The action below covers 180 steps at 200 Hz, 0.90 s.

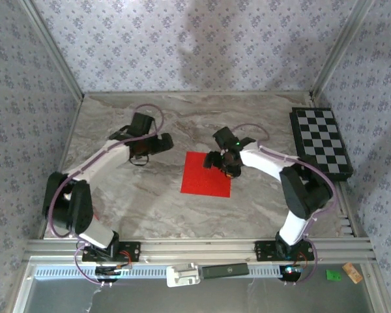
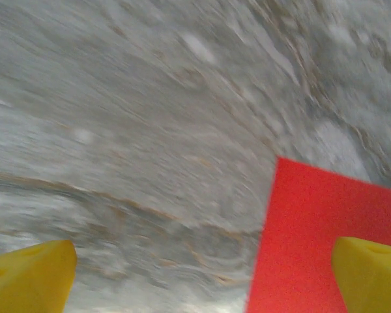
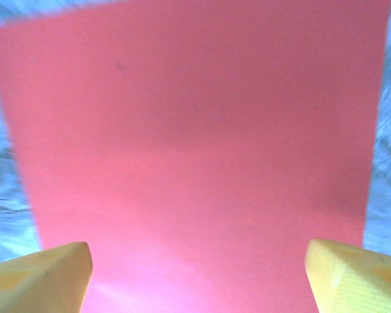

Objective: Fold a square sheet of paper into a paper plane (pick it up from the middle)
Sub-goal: Rotate the square sheet of paper at the center of the table.

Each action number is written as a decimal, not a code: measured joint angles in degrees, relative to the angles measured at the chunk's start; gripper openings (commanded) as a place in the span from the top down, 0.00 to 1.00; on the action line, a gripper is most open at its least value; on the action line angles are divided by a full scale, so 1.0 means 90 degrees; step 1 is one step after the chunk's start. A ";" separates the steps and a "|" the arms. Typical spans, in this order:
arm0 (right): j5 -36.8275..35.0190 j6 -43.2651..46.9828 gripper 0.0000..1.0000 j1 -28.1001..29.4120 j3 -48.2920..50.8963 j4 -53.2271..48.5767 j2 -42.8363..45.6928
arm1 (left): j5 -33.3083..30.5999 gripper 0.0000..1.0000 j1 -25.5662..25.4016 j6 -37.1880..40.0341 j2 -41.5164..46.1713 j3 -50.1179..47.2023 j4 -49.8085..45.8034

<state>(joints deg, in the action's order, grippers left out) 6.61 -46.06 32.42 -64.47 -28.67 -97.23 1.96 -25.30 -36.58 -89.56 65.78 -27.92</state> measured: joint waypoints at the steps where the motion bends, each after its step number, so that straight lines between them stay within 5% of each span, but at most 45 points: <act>1: -0.0005 0.0000 0.10 -0.0015 0.0000 0.0010 0.0029 | 0.0000 0.00 -0.0024 -0.0005 -0.0022 0.0015 -0.0010; 38: -0.0333 0.0172 0.00 -0.0770 0.0221 0.0374 0.0816 | -0.0092 0.00 -0.1141 -0.0284 -0.1183 0.0984 -0.0614; 80: -0.0658 0.0265 0.00 -0.1751 0.0984 0.0459 0.1175 | -0.0160 0.06 -0.2008 -0.0352 -0.2480 0.2263 -0.1389; 180: -0.0644 0.0605 0.00 -0.2450 0.1576 0.0675 0.1445 | -0.0151 0.09 -0.2620 -0.0321 -0.4311 0.4286 -0.2851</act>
<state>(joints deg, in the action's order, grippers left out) 0.82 -40.62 10.37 -50.28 -22.59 -84.23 0.60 -48.88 -39.46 -128.35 104.36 -53.58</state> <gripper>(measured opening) 0.999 0.915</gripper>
